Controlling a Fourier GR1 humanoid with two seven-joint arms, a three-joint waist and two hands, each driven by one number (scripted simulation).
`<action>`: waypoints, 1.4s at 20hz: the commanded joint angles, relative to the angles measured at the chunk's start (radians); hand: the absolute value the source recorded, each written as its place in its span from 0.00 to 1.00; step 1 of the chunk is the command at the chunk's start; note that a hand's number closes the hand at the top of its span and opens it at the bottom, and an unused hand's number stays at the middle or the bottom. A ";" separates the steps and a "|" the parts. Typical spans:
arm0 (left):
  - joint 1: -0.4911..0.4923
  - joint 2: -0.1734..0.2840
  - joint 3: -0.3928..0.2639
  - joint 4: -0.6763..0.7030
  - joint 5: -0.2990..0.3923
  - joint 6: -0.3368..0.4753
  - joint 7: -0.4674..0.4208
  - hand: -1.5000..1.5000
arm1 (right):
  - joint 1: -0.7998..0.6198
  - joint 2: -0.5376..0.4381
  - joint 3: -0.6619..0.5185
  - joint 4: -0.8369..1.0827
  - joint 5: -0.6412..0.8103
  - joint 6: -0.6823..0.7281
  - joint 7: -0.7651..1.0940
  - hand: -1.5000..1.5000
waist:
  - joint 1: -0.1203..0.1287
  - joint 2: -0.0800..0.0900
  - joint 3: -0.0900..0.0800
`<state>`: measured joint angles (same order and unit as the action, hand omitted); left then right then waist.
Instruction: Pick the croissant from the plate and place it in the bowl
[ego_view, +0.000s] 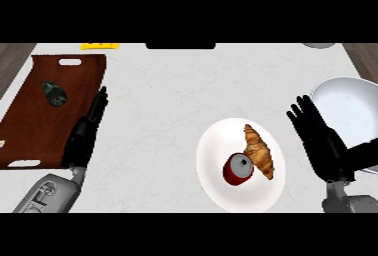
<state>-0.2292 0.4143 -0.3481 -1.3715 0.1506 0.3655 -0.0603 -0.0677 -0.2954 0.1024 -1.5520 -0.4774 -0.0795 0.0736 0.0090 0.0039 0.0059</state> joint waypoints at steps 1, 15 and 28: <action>0.004 -0.034 0.003 -0.008 -0.018 0.004 0.021 0.50 | 0.025 0.002 0.096 0.001 0.123 0.027 -0.039 1.00 | -0.008 -0.004 -0.006; 0.037 -0.111 0.027 -0.088 0.096 -0.022 0.034 0.50 | 0.164 0.047 0.377 -0.063 0.773 -0.445 -0.521 0.00 | -0.017 -0.007 -0.005; 0.073 -0.097 0.061 -0.149 0.079 -0.078 0.063 0.50 | 0.081 -0.017 0.379 -0.499 1.242 -0.236 0.295 0.00 | -0.008 -0.006 -0.008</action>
<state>-0.1859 0.3075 -0.3032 -1.5095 0.2232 0.3198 0.0300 0.0751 -0.3144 0.4941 -1.9545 0.6810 -0.4485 0.1436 -0.0063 -0.0038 -0.0021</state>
